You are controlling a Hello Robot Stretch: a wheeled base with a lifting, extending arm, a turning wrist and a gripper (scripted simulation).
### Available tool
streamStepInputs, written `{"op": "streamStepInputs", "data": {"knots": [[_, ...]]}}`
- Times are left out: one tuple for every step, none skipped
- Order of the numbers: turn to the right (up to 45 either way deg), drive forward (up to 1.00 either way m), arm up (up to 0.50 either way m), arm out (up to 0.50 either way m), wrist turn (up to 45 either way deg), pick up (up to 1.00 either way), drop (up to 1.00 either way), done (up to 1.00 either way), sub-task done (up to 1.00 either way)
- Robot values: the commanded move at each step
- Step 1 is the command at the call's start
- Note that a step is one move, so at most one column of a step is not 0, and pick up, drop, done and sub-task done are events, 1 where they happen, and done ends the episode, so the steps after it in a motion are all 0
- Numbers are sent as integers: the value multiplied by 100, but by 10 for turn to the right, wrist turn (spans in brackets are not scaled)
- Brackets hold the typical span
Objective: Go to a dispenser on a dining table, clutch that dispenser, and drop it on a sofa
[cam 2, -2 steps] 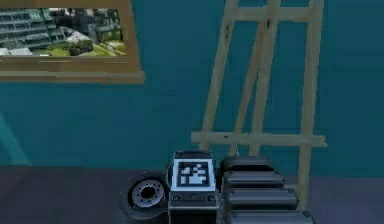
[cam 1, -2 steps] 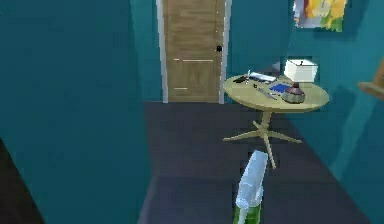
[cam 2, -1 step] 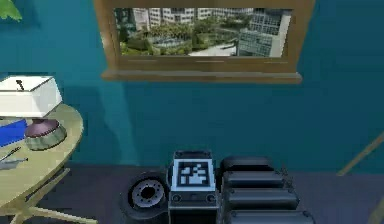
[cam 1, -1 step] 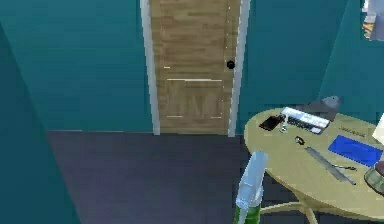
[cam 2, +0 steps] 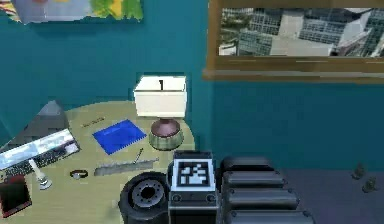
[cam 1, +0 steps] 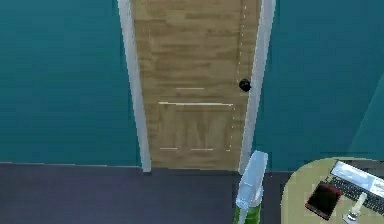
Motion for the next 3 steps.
{"op": "streamStepInputs", "data": {"knots": [[-450, 0, 0, 0, 0, 0, 0, 0, 0], [0, 25, 0, 0, 0, 0, 0, 0, 0], [-30, 0, 0, 0, 0, 0, 0, 0, 0]]}}
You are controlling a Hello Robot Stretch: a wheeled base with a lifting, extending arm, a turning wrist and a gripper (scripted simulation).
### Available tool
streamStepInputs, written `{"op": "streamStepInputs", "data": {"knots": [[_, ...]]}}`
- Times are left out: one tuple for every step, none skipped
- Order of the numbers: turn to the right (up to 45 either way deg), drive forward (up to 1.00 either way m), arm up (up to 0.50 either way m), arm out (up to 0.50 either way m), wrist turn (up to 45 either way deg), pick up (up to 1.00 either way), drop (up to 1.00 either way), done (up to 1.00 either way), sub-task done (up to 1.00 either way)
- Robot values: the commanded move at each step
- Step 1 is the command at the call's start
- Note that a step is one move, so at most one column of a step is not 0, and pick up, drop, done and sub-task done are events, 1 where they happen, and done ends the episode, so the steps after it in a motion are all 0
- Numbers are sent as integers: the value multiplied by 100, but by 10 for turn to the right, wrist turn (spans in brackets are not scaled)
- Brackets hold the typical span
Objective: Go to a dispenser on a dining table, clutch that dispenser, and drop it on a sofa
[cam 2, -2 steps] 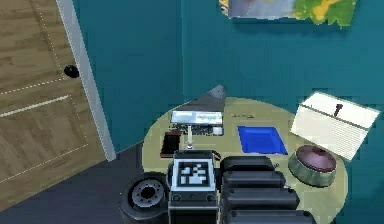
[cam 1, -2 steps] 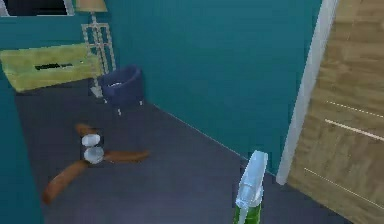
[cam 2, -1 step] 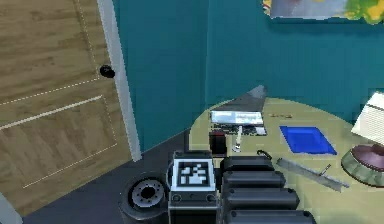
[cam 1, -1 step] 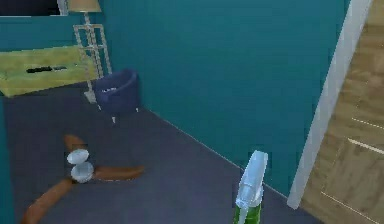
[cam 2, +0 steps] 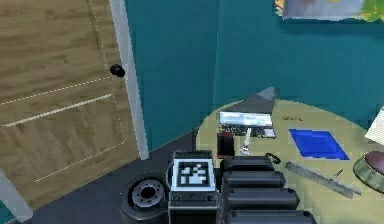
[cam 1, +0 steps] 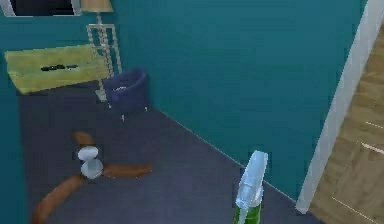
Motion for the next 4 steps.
{"op": "streamStepInputs", "data": {"knots": [[-360, 0, 0, 0, 0, 0, 0, 0, 0], [0, 15, 0, 0, 0, 0, 0, 0, 0], [390, 0, 0, 0, 0, 0, 0, 0, 0], [0, 100, 0, 0, 0, 0, 0, 0, 0]]}}
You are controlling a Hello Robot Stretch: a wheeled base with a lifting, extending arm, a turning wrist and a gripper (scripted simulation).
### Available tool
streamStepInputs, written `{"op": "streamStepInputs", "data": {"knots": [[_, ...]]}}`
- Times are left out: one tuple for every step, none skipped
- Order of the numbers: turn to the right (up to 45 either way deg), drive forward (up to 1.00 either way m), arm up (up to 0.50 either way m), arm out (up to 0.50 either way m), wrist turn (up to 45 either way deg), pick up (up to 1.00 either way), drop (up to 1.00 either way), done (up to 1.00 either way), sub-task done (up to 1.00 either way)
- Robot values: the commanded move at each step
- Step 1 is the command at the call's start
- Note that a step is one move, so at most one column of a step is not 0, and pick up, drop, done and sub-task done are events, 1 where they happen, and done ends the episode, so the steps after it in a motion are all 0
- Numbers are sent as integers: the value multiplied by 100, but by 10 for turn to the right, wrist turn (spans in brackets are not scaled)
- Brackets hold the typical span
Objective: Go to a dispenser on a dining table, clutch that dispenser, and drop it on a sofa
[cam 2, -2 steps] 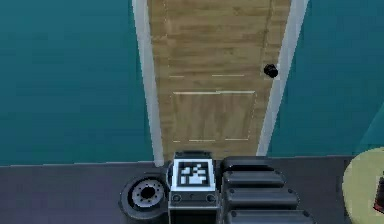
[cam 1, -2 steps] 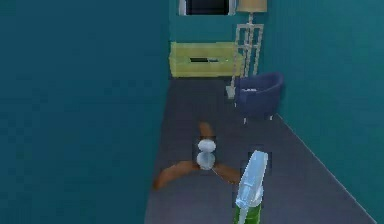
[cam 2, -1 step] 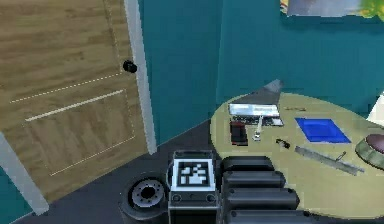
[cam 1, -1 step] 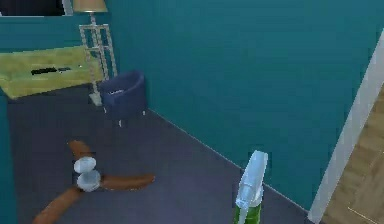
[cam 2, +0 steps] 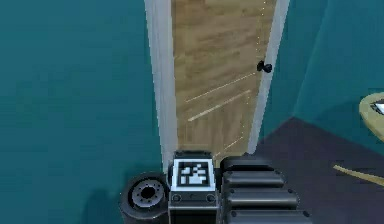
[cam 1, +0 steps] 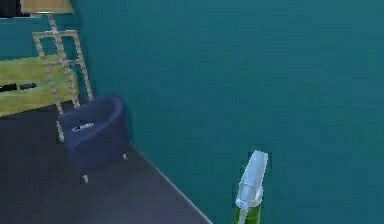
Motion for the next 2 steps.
{"op": "streamStepInputs", "data": {"knots": [[0, 55, 0, 0, 0, 0, 0, 0, 0], [-390, 0, 0, 0, 0, 0, 0, 0, 0]]}}
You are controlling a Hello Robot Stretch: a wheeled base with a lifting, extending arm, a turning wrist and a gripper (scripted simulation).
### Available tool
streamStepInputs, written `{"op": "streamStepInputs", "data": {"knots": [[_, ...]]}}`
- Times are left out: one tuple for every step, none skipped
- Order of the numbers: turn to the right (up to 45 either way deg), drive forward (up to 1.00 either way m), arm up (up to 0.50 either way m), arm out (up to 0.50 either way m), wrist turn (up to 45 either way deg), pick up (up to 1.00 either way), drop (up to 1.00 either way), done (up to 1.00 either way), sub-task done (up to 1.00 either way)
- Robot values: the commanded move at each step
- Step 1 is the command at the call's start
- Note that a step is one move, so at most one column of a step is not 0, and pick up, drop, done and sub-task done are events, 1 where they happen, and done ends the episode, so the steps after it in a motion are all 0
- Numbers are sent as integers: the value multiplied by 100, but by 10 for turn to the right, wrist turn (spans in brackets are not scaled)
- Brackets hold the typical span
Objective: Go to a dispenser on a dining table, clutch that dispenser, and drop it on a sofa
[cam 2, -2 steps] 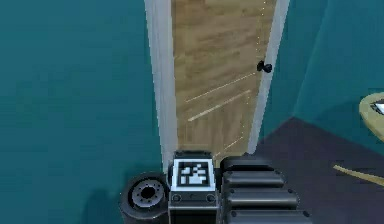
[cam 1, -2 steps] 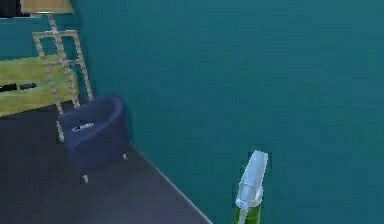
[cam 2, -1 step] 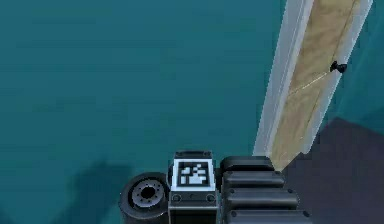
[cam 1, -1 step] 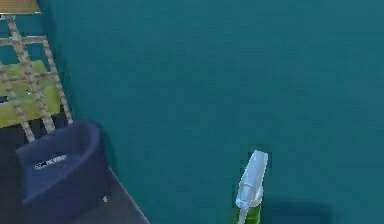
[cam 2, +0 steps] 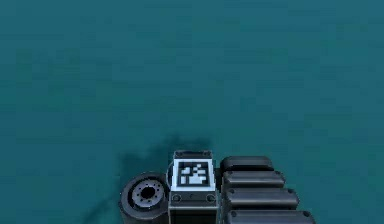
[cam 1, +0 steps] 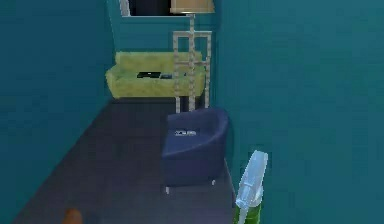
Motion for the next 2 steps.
{"op": "streamStepInputs", "data": {"knots": [[0, 30, 0, 0, 0, 0, 0, 0, 0], [-210, 0, 0, 0, 0, 0, 0, 0, 0]]}}
